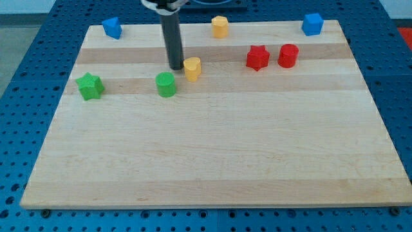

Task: Move the yellow hexagon to the center right

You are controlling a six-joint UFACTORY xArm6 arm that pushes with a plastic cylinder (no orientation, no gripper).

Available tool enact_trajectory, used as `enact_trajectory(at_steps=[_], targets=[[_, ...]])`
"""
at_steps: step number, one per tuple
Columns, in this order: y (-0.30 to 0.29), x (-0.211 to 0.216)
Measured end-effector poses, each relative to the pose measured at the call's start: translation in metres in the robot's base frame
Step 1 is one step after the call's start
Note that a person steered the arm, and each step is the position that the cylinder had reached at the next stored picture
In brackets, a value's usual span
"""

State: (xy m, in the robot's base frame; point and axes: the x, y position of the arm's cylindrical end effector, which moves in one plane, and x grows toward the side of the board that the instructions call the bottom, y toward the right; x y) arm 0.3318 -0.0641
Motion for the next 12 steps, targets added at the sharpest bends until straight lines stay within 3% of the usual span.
enact_trajectory(at_steps=[2, 4, 5, 8, 9, 10, 12], targets=[[0.071, 0.031], [0.015, 0.032], [0.018, 0.045], [0.168, 0.066], [0.163, 0.065], [0.087, 0.041], [0.075, 0.105]])
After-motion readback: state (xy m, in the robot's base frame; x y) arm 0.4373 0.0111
